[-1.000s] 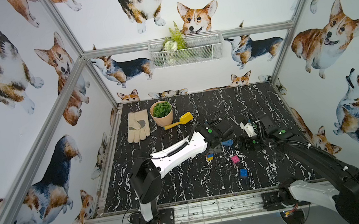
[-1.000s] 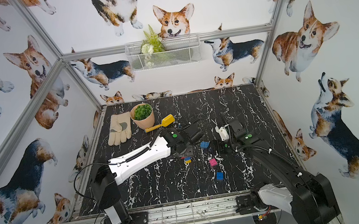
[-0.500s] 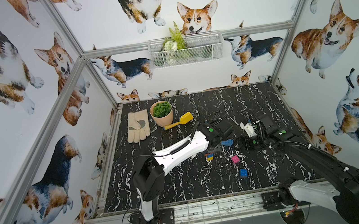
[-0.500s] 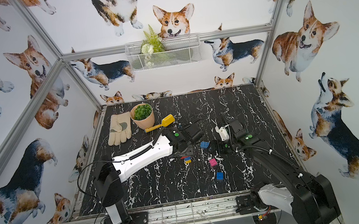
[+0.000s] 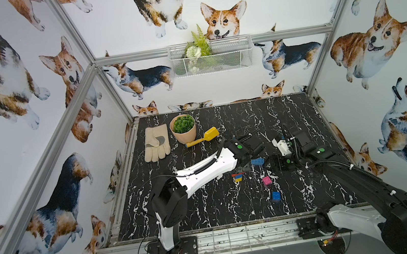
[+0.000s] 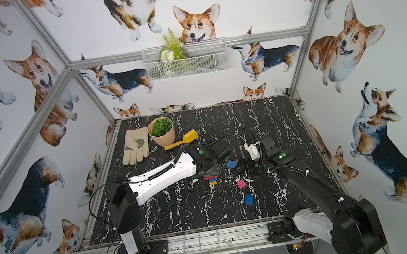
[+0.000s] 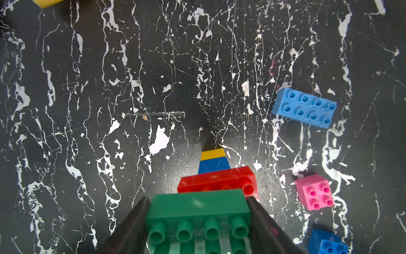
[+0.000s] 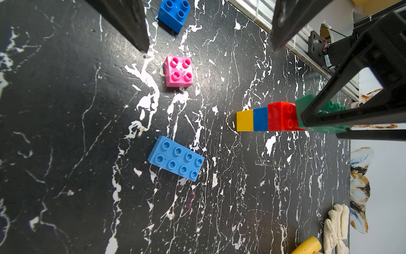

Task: Assemble a spoon with lego
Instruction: Assemble the lego brick with the lego brick.

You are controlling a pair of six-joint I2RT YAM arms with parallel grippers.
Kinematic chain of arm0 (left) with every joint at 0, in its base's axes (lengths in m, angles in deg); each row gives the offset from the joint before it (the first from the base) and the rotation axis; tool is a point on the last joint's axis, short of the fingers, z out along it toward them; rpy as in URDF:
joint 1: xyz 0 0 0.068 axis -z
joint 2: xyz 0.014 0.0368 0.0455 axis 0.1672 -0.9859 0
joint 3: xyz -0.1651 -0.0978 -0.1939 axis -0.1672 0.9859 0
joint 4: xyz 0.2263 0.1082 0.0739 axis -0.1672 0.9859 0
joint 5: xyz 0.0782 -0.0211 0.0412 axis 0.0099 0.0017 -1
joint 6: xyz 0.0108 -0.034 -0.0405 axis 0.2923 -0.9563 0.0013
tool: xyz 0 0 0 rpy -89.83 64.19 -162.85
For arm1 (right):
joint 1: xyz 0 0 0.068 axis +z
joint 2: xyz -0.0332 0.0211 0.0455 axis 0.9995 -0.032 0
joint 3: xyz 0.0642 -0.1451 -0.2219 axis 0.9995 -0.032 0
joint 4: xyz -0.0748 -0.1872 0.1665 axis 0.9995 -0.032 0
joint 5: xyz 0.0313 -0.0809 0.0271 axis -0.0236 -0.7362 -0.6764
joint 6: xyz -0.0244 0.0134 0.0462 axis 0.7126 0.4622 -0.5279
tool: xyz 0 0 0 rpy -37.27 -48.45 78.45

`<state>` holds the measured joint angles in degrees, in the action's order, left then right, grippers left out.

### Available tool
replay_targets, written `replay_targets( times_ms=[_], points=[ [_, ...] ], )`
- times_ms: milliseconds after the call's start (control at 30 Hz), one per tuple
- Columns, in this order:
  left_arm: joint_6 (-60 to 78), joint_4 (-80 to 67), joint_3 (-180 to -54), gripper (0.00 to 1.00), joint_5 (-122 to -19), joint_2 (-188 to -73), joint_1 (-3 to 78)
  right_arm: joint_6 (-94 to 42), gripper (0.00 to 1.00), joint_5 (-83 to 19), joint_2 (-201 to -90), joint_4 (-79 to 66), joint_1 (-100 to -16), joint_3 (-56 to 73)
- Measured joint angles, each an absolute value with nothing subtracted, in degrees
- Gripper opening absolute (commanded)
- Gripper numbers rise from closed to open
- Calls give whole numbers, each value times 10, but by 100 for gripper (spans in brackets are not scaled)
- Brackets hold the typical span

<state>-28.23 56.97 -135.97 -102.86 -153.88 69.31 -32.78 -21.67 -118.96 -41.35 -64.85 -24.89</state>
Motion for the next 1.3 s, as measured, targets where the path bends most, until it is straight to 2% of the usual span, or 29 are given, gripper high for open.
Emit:
replay_targets(
  times_ms=[1300],
  points=[
    [-263,577,-1361,47,-1018,-1546,681,-328,88,-213,-1184,-411,-649,-254]
  ],
)
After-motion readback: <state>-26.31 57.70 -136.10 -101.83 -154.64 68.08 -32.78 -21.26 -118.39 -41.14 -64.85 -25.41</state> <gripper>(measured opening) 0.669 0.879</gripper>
